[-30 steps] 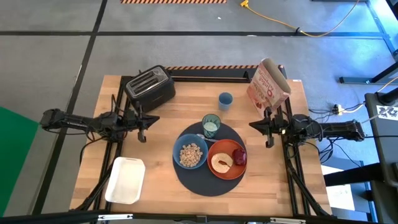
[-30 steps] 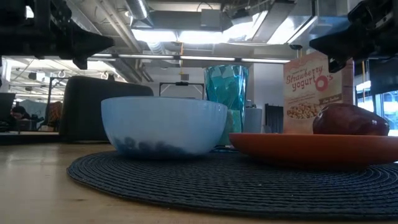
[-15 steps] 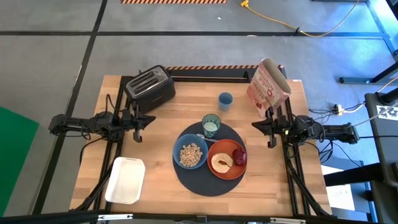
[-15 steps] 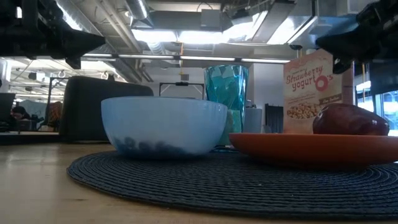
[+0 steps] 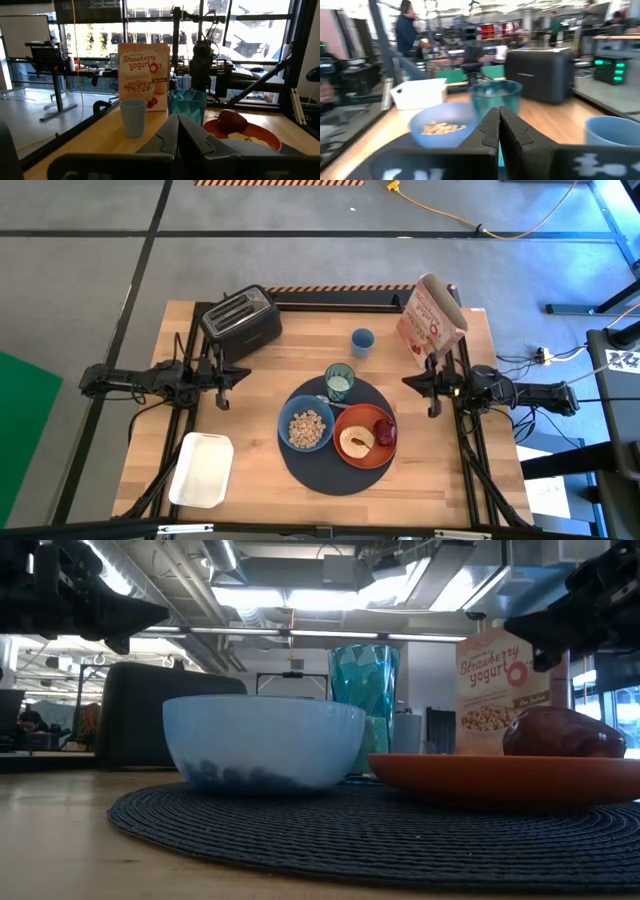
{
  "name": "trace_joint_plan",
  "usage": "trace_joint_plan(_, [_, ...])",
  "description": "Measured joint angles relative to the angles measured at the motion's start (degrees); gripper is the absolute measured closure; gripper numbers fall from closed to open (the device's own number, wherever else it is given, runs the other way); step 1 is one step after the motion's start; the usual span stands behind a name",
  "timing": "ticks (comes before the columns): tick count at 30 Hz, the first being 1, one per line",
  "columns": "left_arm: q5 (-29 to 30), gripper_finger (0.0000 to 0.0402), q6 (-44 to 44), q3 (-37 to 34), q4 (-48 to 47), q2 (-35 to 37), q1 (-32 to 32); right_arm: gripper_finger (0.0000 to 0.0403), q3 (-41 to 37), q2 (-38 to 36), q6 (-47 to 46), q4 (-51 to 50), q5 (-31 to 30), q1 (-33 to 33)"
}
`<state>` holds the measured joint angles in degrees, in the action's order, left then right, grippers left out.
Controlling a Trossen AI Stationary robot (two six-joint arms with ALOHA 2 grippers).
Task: Arrange a breakfast setting
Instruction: Return to Home Position
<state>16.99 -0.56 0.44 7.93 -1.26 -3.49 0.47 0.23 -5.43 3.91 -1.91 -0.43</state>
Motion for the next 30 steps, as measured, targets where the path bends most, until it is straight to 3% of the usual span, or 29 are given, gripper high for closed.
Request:
trace_joint_plan(10, [-1.9, 0.0398, 0.59, -0.01, -5.11, -0.05, -0.03, 0.0402, 0.0, 0.0, 3.09, -0.25, 0.4, 0.02])
trace_joint_plan(30, [-0.63, 0.0398, 1.44, -0.01, -4.91, -0.68, 1.11, 0.0402, 0.02, 0.02, 2.34, -2.89, 1.51, 0.02])
